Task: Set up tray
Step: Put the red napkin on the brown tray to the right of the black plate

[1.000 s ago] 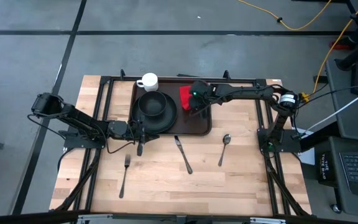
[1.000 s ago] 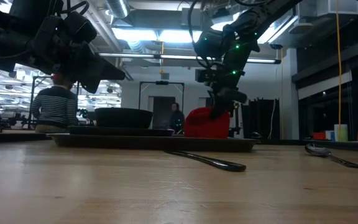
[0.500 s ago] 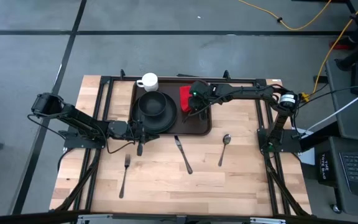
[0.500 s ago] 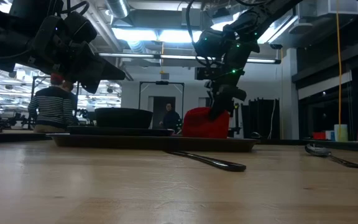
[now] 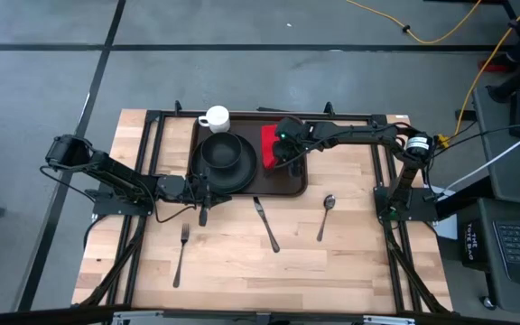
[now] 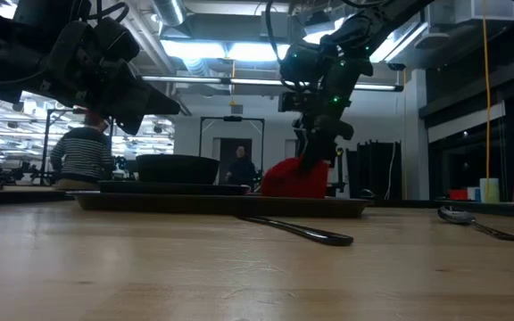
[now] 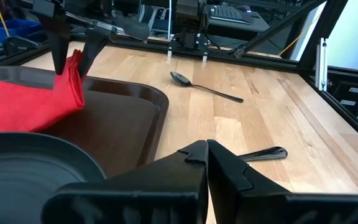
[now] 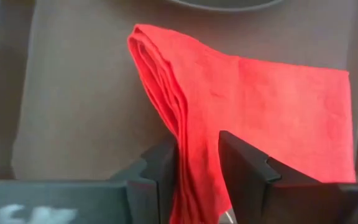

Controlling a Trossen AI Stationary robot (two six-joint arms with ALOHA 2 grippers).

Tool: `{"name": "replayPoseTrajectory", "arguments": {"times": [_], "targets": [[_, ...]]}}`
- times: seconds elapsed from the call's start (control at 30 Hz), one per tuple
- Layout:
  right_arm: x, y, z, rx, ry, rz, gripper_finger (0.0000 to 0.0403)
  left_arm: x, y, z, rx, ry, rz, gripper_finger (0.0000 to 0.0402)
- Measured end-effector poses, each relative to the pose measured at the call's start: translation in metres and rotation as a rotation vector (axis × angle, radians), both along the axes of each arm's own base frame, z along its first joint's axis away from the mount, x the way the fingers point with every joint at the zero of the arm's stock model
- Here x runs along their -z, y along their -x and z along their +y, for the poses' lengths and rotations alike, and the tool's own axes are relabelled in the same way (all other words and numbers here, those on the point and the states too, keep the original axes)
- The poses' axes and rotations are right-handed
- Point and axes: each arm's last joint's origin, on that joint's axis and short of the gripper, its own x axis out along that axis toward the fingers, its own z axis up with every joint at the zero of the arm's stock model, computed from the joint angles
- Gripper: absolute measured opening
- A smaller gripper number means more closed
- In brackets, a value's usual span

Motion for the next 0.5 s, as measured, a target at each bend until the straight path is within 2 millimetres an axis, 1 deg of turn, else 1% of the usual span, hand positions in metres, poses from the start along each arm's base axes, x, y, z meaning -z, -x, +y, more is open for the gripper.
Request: {"name": "replayPoseTrajectory", "arguments": {"times": [0.1, 0.3, 0.5], "targets": [[-0.0003, 0.0, 0.0005, 0.026, -0.03, -0.01, 0.0124, 0.0, 0.0, 0.0, 0.0, 0.0, 0.0, 0.0003], [-0.0002, 0.0002, 0.0006, 0.036, -0.036, -0.009, 0.0125, 0.0, 0.0, 0.0, 0.0, 0.0, 0.0, 0.0001], [0.0002, 0.0007, 0.0013, 0.093, -0.084, -0.017, 0.0126, 0.0, 0.0, 0.0, 0.0, 0.0, 0.0, 0.0002]]}}
